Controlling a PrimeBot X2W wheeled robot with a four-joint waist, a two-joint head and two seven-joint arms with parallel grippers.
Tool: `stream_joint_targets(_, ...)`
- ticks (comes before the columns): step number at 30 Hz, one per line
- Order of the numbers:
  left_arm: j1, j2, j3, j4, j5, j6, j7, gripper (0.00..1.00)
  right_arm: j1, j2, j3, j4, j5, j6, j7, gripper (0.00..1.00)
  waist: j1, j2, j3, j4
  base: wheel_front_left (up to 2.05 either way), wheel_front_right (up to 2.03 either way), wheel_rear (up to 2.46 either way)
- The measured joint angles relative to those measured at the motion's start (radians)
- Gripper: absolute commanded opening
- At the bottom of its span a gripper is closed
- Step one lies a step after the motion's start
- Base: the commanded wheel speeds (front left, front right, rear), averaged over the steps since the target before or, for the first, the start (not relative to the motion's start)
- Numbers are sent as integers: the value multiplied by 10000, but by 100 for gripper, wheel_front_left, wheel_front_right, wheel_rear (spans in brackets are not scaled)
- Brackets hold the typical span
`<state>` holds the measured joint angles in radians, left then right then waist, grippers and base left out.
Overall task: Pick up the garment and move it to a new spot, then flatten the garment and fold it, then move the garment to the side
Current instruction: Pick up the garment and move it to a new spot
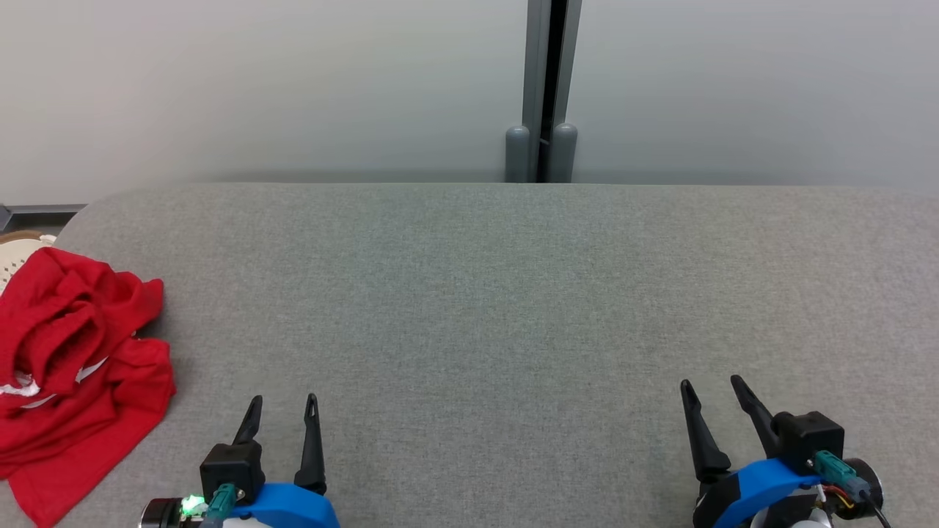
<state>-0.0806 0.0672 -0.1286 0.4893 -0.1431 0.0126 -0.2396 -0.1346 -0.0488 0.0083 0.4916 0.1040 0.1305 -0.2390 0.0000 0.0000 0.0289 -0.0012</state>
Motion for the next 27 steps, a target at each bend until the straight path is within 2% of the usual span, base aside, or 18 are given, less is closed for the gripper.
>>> stream_joint_targets(7,-110,-73,209,132,297,31,-107,100,-59,-6,-2,90,-533,0,-117,100,0,0,182,599,0,0,0)
stream_joint_targets(13,-177,-88,617,167,612,81,-221,100,-285,-12,418,424,-686,0,-222,100,0,0,362,1737,0,0,0)
stream_joint_targets(22,-31,-96,1551,173,546,173,-221,100,-861,2,1168,938,-272,2,-232,100,1,0,806,3583,0,0,0)
stream_joint_targets(27,-23,-109,2069,234,244,-138,-221,100,-1016,2,1484,1141,0,2,-232,100,0,0,1085,4130,0,0,0)
